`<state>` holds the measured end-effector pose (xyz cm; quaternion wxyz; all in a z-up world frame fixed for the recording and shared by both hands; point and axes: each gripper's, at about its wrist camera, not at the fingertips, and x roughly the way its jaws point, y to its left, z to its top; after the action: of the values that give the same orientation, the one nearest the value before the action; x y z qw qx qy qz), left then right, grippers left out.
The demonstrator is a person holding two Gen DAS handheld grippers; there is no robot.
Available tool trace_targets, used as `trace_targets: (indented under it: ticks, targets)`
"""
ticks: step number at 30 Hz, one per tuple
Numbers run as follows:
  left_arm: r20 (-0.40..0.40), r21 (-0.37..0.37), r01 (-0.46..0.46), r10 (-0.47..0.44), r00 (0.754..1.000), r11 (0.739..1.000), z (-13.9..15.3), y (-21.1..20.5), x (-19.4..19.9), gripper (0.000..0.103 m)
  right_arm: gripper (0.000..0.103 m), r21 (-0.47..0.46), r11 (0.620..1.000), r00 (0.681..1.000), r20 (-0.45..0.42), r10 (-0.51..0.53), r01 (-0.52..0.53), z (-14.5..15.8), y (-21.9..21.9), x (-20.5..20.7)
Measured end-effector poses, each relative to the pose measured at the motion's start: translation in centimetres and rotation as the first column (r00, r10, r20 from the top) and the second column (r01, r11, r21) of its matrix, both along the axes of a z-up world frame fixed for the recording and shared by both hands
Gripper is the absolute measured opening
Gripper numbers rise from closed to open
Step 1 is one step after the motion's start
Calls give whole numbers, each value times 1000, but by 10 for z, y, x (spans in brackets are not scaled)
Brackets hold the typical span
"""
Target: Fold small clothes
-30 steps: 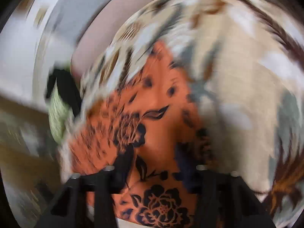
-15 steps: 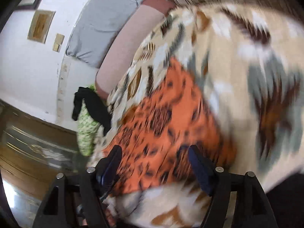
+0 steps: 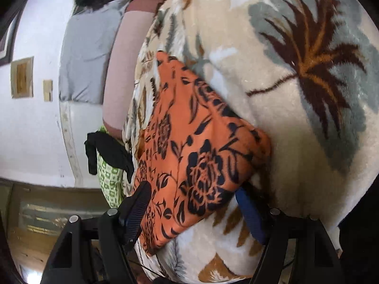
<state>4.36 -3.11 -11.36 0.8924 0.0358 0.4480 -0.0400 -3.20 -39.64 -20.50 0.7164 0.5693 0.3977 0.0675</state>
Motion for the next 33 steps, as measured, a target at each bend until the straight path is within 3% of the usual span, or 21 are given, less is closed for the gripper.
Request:
trace_targets:
  ticks: [7, 13, 16, 18, 21, 23, 24, 25, 26, 28, 29, 33]
  targets:
    - [41, -18, -18, 19, 999, 1000, 3, 2, 0, 87, 77, 20, 999, 1000, 6, -30, 30, -2, -8, 5]
    - [37, -20, -16, 17, 999, 1000, -4, -2, 12, 87, 77, -25, 999, 998, 57, -33, 34, 13, -5, 20]
    - [-77, 80, 21, -14, 997, 997, -35, -15, 30, 87, 77, -48, 999, 1000, 8, -25, 25, 2, -4, 28]
    - [-6, 48, -2, 3, 1000, 999, -21, -12, 23, 87, 77, -40, 999, 999, 29, -35, 36, 7, -6, 26]
    - [93, 5, 2, -3, 996, 1000, 0, -13, 17, 87, 76, -105, 994, 996, 76, -35, 43, 21, -7, 27]
    - [57, 34, 18, -20, 998, 999, -12, -19, 26, 87, 76, -118, 993, 999, 29, -28, 31, 10, -7, 35]
    - [-34, 63, 33, -31, 999, 997, -31, -23, 38, 88, 74, -114, 993, 999, 19, -27, 29, 6, -7, 38]
    - [-64, 73, 34, -29, 998, 997, -43, -24, 42, 92, 72, -118, 993, 999, 19, -28, 30, 4, -7, 40]
    - [-6, 76, 29, -28, 1000, 997, -43, -24, 40, 92, 66, -135, 991, 1000, 19, -21, 23, 6, -6, 42]
    - [-11, 88, 30, -29, 1000, 996, -42, -26, 41, 92, 22, -172, 985, 999, 21, 37, -33, 12, -1, 48]
    - [-15, 76, 30, -29, 999, 997, -42, -25, 43, 92, 14, -204, 978, 998, 14, 56, -53, 16, 1, 51]
    - [-9, 6, 34, -34, 999, 999, -33, -9, 39, 89, 14, -393, 914, 989, 67, 134, -98, 67, 25, 58]
